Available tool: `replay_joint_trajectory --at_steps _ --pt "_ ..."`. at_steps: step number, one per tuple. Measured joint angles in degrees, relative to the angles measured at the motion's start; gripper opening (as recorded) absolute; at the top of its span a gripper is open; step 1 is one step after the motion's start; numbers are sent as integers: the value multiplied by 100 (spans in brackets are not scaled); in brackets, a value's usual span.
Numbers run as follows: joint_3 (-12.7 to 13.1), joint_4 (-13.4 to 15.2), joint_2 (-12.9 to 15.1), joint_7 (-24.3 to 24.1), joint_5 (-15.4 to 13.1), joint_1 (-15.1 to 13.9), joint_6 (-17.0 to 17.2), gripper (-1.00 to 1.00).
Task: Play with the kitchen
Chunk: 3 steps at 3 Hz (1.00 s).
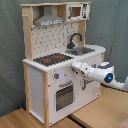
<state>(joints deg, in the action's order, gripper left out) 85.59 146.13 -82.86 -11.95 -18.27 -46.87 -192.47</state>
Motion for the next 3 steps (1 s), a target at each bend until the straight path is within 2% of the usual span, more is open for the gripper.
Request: replay_joint_trajectory --at_steps 1,3 --pt "-116 42 -1 425 -6 520 276 100" --pt "-114 57 -1 883 -6 1096 1247 100"
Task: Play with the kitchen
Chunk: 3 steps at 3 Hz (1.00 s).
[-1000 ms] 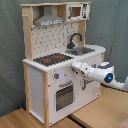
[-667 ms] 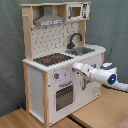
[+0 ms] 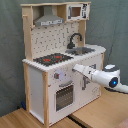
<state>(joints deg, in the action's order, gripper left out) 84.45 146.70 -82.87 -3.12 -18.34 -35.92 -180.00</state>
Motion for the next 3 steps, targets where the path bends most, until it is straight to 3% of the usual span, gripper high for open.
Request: replay_joint_trajectory --at_steps 3 --pt "5 39 0 874 0 696 1408 100"
